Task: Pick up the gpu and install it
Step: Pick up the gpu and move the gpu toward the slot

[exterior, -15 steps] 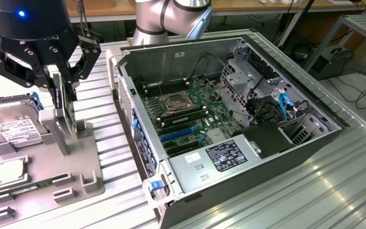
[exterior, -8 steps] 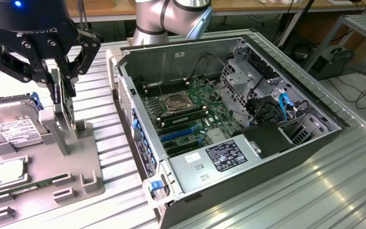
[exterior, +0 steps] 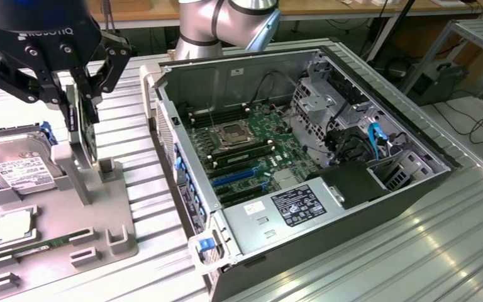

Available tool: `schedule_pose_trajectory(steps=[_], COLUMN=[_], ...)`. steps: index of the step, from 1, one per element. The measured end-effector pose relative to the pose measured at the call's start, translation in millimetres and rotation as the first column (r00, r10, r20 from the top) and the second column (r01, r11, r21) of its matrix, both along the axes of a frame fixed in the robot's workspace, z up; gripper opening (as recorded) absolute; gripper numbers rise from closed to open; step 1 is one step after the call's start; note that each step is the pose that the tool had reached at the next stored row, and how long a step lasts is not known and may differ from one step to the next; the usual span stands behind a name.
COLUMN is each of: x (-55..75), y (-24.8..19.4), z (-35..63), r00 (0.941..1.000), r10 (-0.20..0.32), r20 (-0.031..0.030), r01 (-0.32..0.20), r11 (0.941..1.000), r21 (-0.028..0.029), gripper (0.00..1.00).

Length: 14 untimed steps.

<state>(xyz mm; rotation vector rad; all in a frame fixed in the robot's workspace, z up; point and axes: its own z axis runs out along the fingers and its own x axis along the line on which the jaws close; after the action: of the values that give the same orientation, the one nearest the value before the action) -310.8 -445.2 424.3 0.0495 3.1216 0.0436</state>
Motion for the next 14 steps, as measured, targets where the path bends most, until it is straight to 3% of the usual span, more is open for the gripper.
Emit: schedule_pose_trajectory(steps=[14], x=[0.3], y=[0.0], z=[13.9], r00=[1.0], r10=[0.0], r20=[0.0], r01=[0.0], r11=[1.0], r21=[0.0001], gripper=[0.27])
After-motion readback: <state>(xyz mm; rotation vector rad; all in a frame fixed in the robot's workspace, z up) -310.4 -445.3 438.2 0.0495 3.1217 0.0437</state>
